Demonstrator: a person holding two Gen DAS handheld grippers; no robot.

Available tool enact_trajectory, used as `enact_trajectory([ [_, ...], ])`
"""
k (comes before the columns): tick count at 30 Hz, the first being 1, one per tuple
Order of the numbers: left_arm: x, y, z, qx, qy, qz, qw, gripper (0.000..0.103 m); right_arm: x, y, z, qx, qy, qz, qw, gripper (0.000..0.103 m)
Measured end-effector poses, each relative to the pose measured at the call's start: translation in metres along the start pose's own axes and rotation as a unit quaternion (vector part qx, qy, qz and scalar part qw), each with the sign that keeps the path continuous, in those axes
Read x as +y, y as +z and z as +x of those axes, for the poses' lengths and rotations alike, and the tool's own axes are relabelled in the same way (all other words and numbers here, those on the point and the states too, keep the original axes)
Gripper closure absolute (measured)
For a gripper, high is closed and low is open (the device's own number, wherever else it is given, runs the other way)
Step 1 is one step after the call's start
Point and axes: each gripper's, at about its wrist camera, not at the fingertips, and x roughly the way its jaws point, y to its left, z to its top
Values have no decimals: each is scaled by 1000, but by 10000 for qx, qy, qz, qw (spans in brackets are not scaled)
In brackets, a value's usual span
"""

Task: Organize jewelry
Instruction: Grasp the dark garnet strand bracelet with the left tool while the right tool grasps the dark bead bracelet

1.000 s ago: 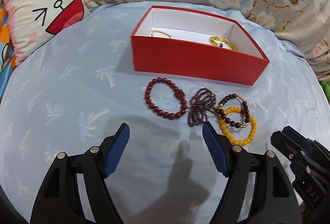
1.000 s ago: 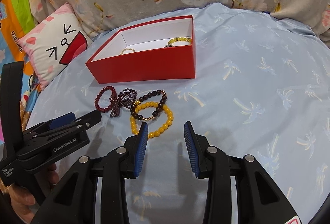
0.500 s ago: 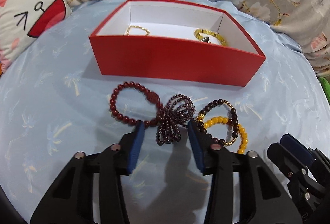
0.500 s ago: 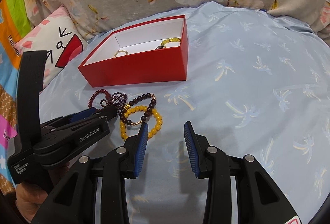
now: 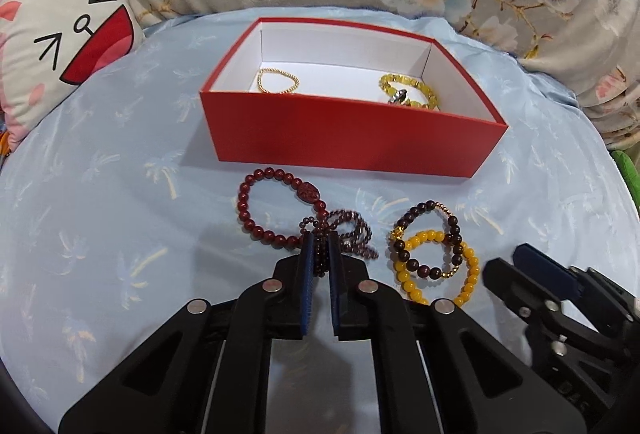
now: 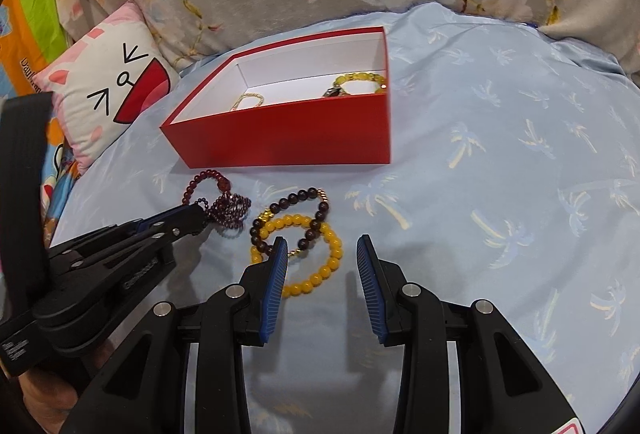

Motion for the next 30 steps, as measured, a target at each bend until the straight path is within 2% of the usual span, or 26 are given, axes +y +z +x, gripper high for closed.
enact_trajectory([
  [11, 29, -4, -20, -48, 129, -166, 9998, 96, 7, 14, 31, 128, -79, -40, 9999, 67],
  [14, 34, -6, -19, -4, 152, -216, 9996, 96, 5, 15, 40, 205, -106, -20, 9997, 71],
  [20, 39, -9, -15, 62, 148, -287, 9995, 96, 5, 13, 45, 265, -136, -26, 9996, 90],
  [30, 41, -11, -16, 52, 108, -316, 9994, 96, 4, 16, 36, 146, -59, 17, 9999, 95],
])
